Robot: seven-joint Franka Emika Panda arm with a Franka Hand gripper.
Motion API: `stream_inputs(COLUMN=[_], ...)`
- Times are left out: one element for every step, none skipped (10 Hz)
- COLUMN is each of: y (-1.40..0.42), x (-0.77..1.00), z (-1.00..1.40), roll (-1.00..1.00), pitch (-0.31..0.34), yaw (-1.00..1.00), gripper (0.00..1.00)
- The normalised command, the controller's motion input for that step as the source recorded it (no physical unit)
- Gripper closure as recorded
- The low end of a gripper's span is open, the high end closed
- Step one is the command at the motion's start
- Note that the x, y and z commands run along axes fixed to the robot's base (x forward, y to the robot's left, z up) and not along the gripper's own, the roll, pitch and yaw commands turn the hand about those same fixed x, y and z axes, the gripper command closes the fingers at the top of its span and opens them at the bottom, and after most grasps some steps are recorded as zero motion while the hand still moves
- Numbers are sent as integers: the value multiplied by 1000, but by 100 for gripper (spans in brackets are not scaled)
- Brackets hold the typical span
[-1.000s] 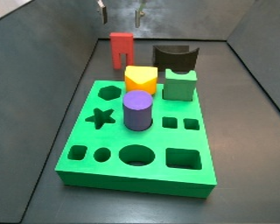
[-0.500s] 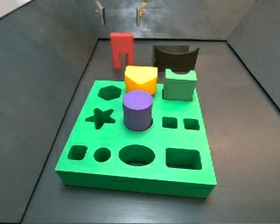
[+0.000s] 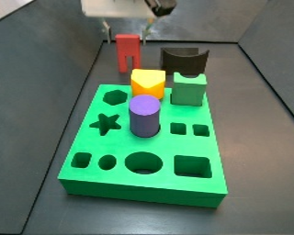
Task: Pick up the square-circle object. Move up. Place the square-circle object on the fixture. Regrasp the square-circle object. Rotate the square-circle object. Move to above the board. Insert the square-circle object.
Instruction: Rotate the square-circle object, then move to above the board.
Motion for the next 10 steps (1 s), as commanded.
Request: stream_inputs(y=[5, 6, 0, -104, -104, -99, -91, -87, -85, -81], x=[33, 36, 0, 25, 22, 19, 18, 17, 17, 17], z=[-493, -294, 0, 1000, 1000, 1000, 1000, 1000, 1000, 1000], roll=[38, 40, 42, -185, -185, -176, -153, -138, -129, -120], pitch=[-21, -16, -15, 39, 47, 54, 45, 44, 42, 46], yaw=[43, 41, 40, 67, 66, 61, 40, 24, 21, 21], gripper=[0, 0, 100, 100, 100, 100, 100, 100, 100, 100])
